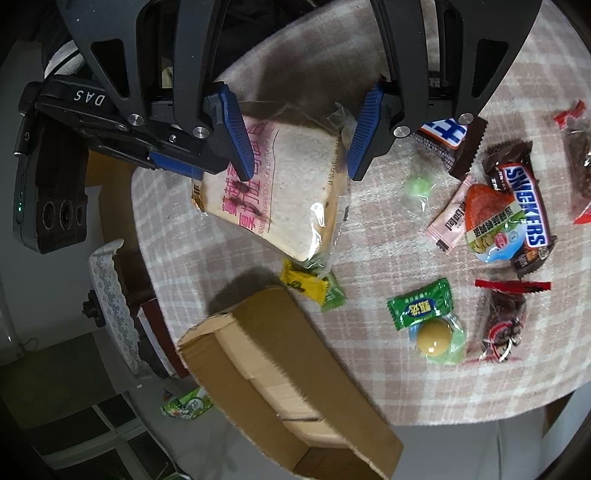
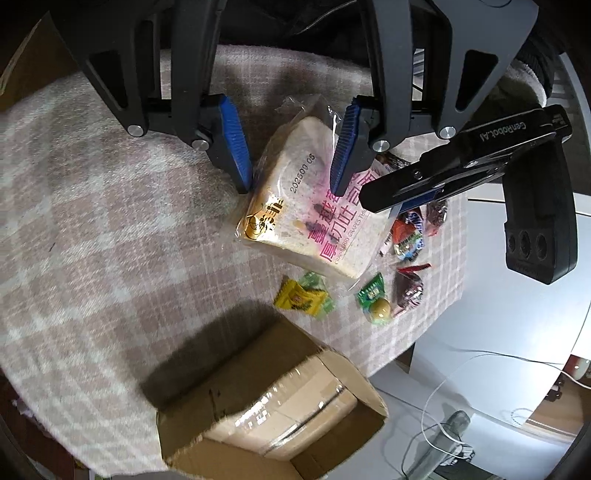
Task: Organize snacks
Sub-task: 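Carry the bread loaf with the right tool into the cardboard box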
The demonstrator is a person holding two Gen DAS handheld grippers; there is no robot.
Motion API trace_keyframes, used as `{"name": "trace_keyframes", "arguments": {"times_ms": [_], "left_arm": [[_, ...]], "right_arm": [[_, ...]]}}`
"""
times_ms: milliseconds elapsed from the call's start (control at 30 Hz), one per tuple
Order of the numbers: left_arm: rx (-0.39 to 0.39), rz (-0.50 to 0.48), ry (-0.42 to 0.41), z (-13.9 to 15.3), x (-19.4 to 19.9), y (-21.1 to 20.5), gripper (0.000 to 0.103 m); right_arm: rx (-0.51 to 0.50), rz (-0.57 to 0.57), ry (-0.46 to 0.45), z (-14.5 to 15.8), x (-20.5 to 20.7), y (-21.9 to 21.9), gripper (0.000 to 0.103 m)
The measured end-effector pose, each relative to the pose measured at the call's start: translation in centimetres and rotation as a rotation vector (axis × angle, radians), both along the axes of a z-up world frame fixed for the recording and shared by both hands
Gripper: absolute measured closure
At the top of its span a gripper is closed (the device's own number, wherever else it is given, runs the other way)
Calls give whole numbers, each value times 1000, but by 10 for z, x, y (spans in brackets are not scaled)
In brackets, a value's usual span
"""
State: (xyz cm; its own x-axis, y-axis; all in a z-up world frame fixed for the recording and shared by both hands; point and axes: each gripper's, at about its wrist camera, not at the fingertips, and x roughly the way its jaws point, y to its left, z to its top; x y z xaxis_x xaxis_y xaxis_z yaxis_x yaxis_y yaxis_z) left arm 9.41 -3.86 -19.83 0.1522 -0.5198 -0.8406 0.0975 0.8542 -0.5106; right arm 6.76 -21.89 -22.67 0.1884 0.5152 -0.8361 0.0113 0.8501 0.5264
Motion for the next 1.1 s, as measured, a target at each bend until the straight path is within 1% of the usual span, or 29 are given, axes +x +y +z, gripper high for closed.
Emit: {"name": "trace_keyframes", "arguments": {"times_ms": [167,300,533,667,833,1100], "left_arm": [[4,-3,-61,23,-1,-2,53],[-4,5,-109,41,7,-3,53],[-29,13,-161,58,29,-10,53],[-23,14,-184,62,42,-19,53],[-17,23,-192,65,63,-27,53],[-11,42,-202,62,90,-39,53]], "right_arm": [[-23,8,-73,28,4,-2,57],[-34,8,-131,52,16,-8,57],[-69,19,-200,75,44,-13,57],[-106,39,-237,83,60,-10,57],[-152,64,-272,89,83,-10,57],[-150,85,-259,79,118,-23,57]]}}
